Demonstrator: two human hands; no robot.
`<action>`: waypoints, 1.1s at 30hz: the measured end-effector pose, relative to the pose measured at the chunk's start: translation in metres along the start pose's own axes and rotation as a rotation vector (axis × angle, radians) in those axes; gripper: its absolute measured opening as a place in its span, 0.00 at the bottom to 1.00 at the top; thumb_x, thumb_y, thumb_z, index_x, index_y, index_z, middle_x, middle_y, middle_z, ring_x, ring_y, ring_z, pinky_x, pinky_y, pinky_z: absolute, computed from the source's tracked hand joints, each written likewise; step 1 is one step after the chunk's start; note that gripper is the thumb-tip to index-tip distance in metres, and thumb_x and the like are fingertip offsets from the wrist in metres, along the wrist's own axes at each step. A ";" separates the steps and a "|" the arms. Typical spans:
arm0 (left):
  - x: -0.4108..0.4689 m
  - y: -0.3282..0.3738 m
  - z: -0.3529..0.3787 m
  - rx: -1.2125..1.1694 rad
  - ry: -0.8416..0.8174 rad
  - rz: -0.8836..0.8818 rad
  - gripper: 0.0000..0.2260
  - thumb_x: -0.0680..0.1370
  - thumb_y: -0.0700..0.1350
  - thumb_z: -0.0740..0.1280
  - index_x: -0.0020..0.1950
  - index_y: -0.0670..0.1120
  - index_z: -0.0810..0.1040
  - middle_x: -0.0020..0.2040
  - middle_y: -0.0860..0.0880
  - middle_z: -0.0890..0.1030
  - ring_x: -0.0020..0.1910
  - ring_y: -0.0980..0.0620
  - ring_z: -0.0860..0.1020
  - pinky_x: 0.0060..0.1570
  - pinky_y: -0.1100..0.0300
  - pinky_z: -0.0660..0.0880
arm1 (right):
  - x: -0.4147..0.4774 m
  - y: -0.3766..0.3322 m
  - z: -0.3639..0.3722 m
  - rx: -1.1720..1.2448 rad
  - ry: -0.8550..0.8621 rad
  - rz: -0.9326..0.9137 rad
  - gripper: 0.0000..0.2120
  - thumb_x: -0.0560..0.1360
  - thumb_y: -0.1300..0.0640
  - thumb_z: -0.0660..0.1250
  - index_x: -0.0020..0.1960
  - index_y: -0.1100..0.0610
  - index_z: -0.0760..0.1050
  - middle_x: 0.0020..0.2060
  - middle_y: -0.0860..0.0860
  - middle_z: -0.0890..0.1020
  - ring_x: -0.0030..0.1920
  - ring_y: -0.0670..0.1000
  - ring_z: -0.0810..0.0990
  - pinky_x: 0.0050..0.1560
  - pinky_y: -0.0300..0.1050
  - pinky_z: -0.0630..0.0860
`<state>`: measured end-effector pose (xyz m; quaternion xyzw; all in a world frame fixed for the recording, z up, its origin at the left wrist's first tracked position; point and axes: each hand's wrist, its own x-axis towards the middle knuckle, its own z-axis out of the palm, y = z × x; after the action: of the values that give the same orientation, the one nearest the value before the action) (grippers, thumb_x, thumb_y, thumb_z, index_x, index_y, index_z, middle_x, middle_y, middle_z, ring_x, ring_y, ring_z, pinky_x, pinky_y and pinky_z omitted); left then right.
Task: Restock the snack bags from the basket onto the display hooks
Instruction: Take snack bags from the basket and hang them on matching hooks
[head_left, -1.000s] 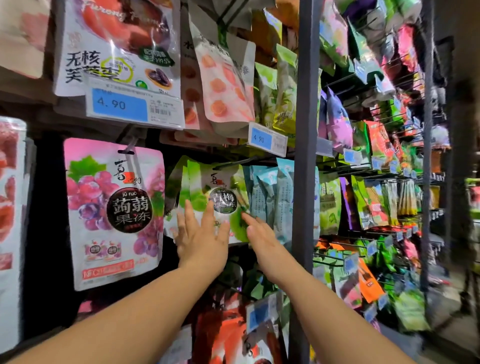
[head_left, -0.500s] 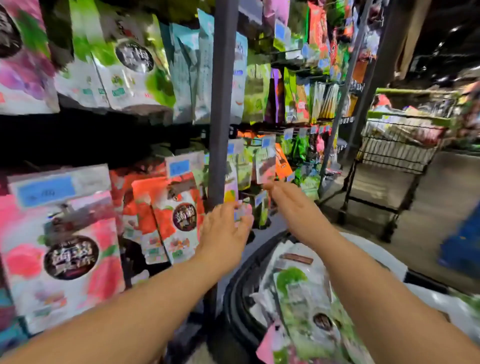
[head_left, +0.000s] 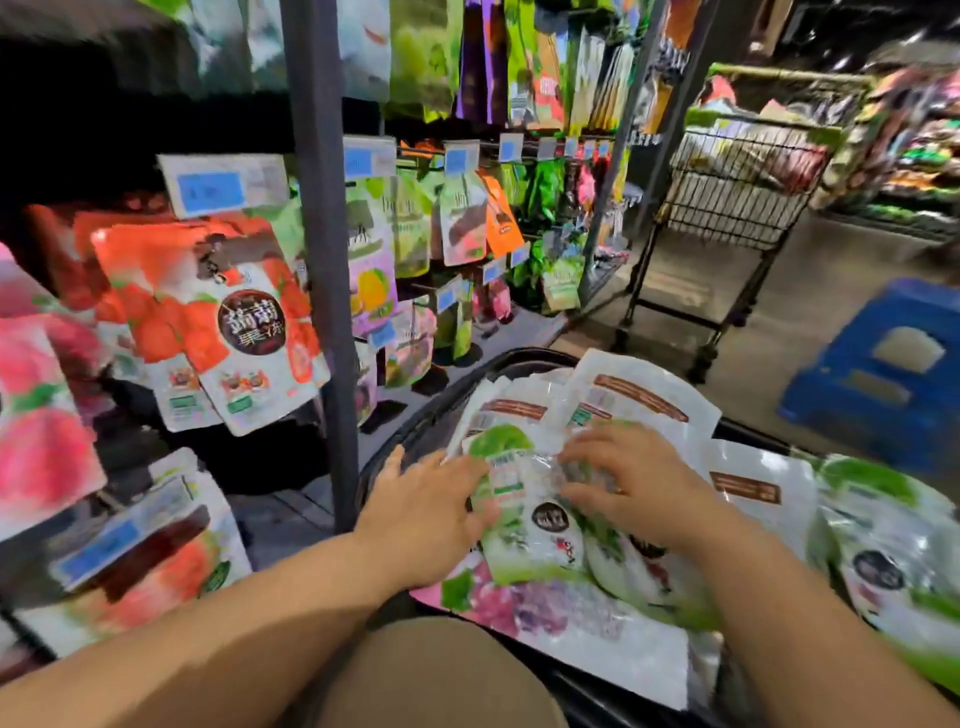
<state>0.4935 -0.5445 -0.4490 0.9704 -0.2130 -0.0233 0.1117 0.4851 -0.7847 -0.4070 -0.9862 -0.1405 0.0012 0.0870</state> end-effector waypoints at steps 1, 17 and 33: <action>0.001 0.000 0.000 0.009 -0.028 -0.006 0.23 0.82 0.62 0.50 0.77 0.58 0.57 0.78 0.57 0.61 0.79 0.51 0.54 0.76 0.42 0.42 | -0.001 0.003 -0.004 -0.027 0.019 0.038 0.28 0.75 0.32 0.59 0.70 0.44 0.72 0.70 0.42 0.69 0.74 0.46 0.61 0.77 0.51 0.50; 0.000 0.000 0.001 0.032 -0.078 -0.016 0.26 0.81 0.65 0.47 0.79 0.61 0.51 0.80 0.59 0.54 0.80 0.53 0.51 0.77 0.44 0.40 | -0.005 0.043 -0.010 0.014 0.315 0.519 0.15 0.78 0.38 0.63 0.47 0.51 0.71 0.39 0.45 0.77 0.39 0.50 0.74 0.42 0.48 0.67; -0.002 -0.001 0.003 0.016 -0.046 -0.022 0.41 0.68 0.72 0.32 0.79 0.61 0.51 0.80 0.59 0.54 0.80 0.54 0.50 0.77 0.46 0.38 | 0.000 0.050 -0.027 0.583 1.050 0.764 0.18 0.75 0.46 0.71 0.43 0.61 0.74 0.35 0.49 0.73 0.40 0.51 0.72 0.32 0.35 0.61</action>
<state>0.4914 -0.5434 -0.4519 0.9727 -0.2051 -0.0451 0.0986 0.4998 -0.8366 -0.3894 -0.7734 0.2817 -0.4061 0.3969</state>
